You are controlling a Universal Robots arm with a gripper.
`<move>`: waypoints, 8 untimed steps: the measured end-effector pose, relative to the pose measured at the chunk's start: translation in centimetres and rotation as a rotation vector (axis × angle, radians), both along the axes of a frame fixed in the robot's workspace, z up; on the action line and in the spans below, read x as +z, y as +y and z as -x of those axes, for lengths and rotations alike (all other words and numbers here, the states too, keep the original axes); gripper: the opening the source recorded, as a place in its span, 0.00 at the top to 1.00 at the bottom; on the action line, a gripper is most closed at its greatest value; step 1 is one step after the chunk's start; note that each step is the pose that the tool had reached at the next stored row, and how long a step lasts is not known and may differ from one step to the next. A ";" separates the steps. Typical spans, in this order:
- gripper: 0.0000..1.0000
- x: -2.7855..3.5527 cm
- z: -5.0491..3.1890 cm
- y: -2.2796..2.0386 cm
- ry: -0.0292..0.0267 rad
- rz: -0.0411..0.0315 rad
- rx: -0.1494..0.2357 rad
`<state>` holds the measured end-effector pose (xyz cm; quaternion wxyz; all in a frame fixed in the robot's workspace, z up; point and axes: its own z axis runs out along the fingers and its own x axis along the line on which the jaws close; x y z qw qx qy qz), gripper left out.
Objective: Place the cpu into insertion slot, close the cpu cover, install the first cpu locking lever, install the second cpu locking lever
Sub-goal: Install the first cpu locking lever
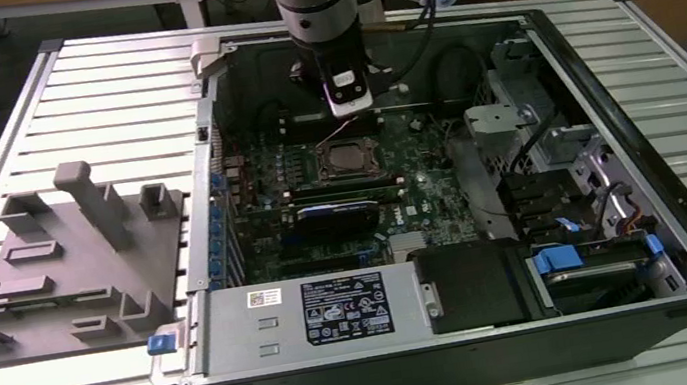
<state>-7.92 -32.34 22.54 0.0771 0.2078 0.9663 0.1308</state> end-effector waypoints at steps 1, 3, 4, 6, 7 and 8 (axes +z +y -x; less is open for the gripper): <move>0.90 0.00 0.10 0.00 -0.0008 0.0000 0.000; 0.90 -0.01 0.29 0.00 -0.0025 -0.0001 0.000; 0.90 -0.01 0.39 0.00 -0.0034 -0.0001 0.000; 0.90 -0.01 0.59 0.00 -0.0053 -0.0002 0.000; 0.90 -0.01 0.67 0.00 -0.0061 -0.0002 0.000; 0.90 -0.01 0.73 0.00 -0.0069 -0.0002 0.000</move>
